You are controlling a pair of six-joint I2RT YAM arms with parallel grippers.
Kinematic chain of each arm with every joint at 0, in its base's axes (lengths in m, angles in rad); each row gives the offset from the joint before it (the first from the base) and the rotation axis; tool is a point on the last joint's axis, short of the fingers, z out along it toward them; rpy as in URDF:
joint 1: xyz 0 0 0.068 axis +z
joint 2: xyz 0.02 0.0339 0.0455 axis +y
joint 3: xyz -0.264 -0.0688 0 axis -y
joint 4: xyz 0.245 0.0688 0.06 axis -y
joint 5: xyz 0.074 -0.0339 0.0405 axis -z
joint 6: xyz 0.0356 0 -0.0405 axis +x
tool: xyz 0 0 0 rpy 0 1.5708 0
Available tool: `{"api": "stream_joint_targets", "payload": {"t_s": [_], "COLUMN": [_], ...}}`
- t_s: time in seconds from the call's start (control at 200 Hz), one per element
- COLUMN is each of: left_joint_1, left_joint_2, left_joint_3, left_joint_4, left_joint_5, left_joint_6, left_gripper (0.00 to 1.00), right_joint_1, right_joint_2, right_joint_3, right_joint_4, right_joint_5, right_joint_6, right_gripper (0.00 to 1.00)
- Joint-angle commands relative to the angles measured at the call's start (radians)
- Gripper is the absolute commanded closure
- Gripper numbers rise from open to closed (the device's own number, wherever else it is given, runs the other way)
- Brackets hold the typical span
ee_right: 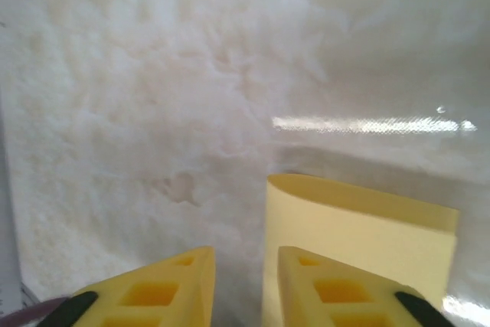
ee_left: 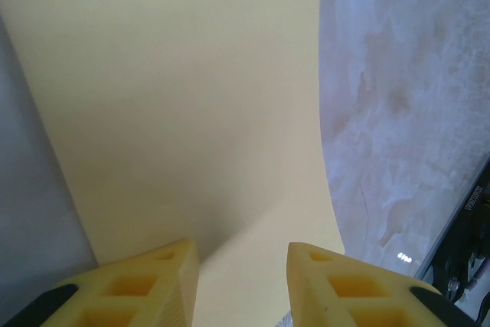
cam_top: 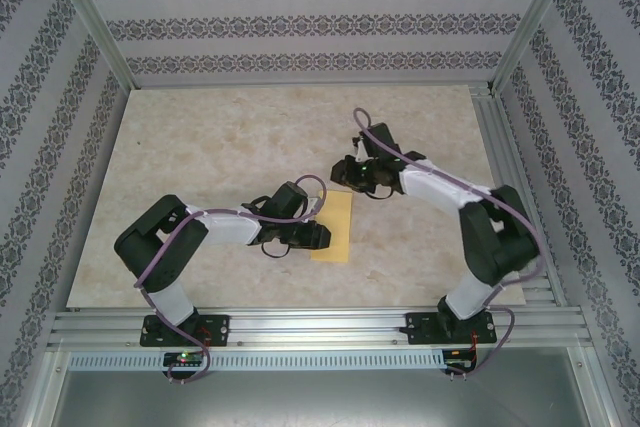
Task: Fold a paper plane with a square sheet of paper (fold left side to right side)
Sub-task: Hold the square sheet of paper at the center of the table.
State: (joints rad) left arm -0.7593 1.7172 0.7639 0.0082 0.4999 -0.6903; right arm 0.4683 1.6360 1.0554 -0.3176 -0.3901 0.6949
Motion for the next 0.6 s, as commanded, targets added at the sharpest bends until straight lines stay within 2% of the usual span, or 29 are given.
{"api": "stream_joint_targets", "payload": {"t_s": [0.0, 0.15, 0.295, 0.435, 0.599], "left_joint_1": [-0.006, -0.011, -0.014, -0.015, -0.018], "left_joint_2": [-0.003, -0.007, -0.008, -0.010, -0.011], "left_joint_3": [-0.024, -0.019, -0.015, -0.008, -0.002], "left_joint_4": [-0.019, -0.022, -0.037, -0.048, -0.059], "left_joint_5": [-0.007, -0.017, -0.024, -0.031, -0.033], "left_joint_6": [-0.025, -0.030, -0.029, -0.028, -0.025], "left_gripper": [0.62, 0.62, 0.62, 0.62, 0.62], "right_joint_1": [-0.005, 0.038, 0.116, 0.171, 0.229], "right_joint_2": [-0.140, -0.287, -0.336, -0.305, -0.195], "right_joint_3": [-0.152, -0.377, -0.496, -0.554, -0.526], "right_joint_4": [-0.043, 0.080, 0.161, 0.257, 0.315], "right_joint_5": [0.002, -0.070, -0.062, -0.056, -0.088], "right_joint_6": [-0.018, 0.095, 0.188, 0.251, 0.277], "right_gripper": [0.79, 0.88, 0.88, 0.89, 0.90]}}
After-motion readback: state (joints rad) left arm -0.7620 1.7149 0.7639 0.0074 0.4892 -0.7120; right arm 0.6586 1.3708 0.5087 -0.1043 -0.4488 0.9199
